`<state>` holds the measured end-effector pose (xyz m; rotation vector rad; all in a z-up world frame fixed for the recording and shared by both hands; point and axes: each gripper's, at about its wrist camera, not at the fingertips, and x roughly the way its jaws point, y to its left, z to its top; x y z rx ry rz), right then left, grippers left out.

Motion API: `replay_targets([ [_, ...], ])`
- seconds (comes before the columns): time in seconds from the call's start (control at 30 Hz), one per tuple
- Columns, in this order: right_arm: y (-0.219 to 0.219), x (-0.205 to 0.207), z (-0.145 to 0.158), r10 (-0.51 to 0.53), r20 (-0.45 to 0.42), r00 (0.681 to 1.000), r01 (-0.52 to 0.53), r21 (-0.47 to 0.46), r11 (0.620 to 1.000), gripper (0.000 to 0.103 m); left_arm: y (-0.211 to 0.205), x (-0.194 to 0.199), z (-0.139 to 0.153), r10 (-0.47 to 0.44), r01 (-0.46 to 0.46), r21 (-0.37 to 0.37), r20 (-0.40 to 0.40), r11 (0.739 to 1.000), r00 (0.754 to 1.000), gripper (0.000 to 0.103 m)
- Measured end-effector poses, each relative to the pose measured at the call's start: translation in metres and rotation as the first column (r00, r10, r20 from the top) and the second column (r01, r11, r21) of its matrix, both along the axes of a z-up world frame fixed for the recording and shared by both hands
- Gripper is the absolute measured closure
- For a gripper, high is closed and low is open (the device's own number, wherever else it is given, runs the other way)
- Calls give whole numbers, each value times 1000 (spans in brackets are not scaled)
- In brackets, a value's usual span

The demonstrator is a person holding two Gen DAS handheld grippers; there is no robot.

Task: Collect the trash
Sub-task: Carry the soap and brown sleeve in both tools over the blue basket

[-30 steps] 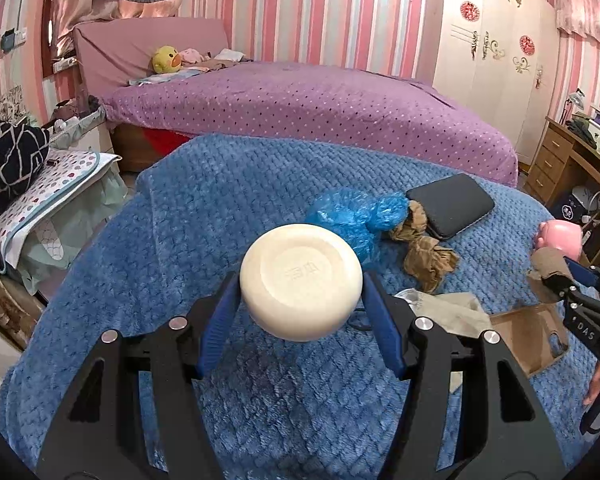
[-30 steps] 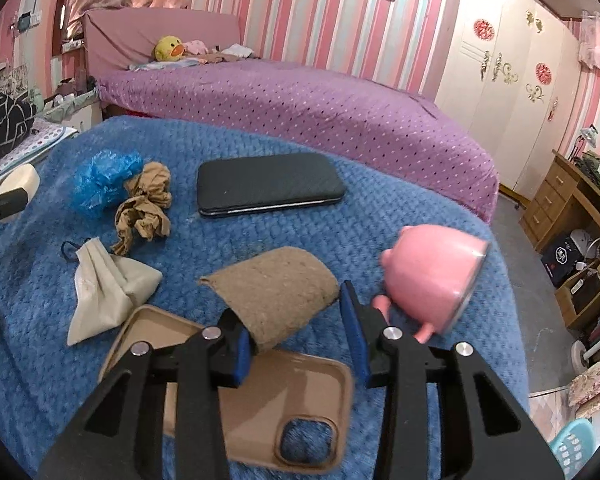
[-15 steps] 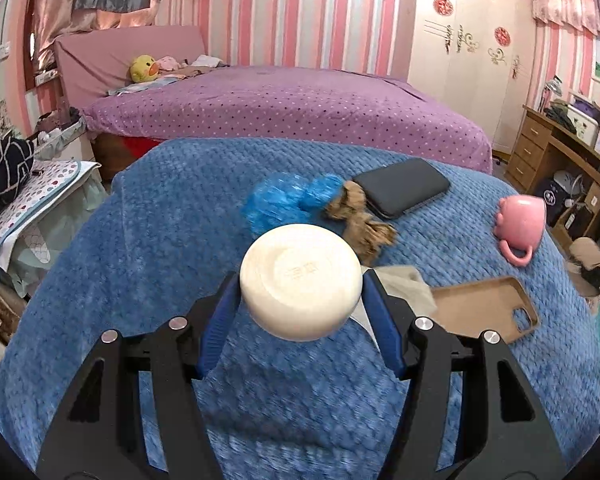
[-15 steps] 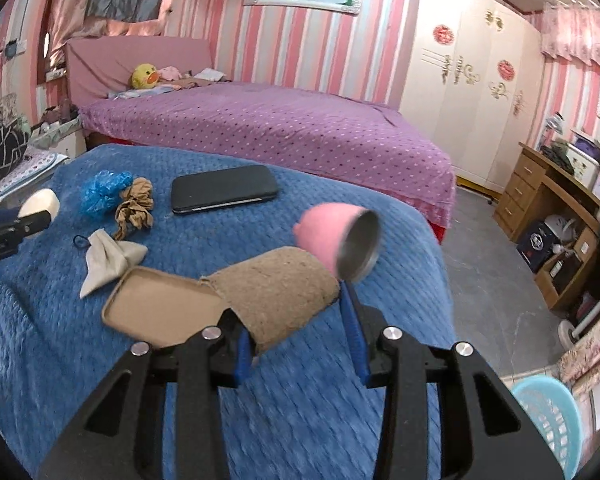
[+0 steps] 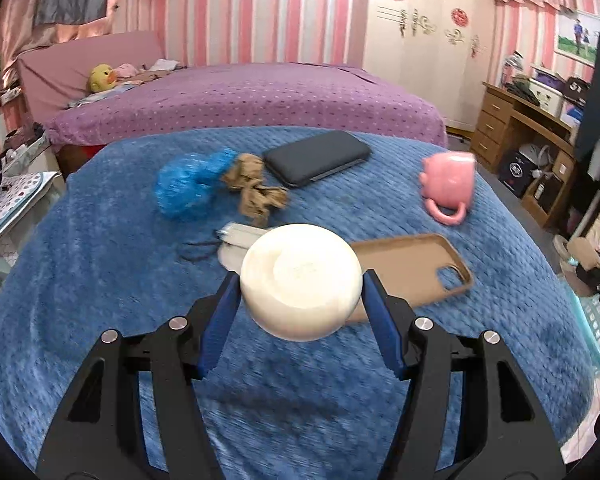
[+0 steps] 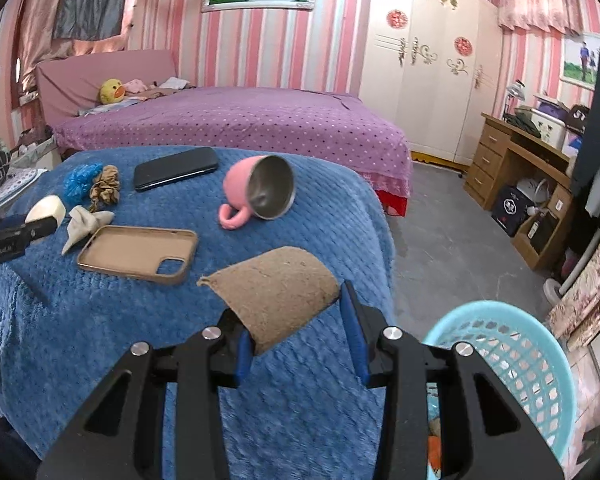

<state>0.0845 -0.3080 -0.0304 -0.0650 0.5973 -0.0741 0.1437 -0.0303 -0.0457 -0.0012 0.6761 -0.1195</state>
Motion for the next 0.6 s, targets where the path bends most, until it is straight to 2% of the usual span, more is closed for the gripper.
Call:
replay_targets([
  [0.1, -10, -2, -5, -10, -3, 1000, 10, 10, 1000, 64, -11, -5, -2, -8, 8, 20, 4, 1000, 1000, 42],
  [0.4, -34, -7, -8, -50, 4, 999, 50, 26, 998, 64, -27, -11, 1, -11, 11, -12, 21, 1000, 1000, 42],
  [0.6, -56, -10, -8, -89, 6, 996, 89, 32, 996, 64, -39, -11, 1, -21, 21, -6, 32, 1000, 999, 42],
])
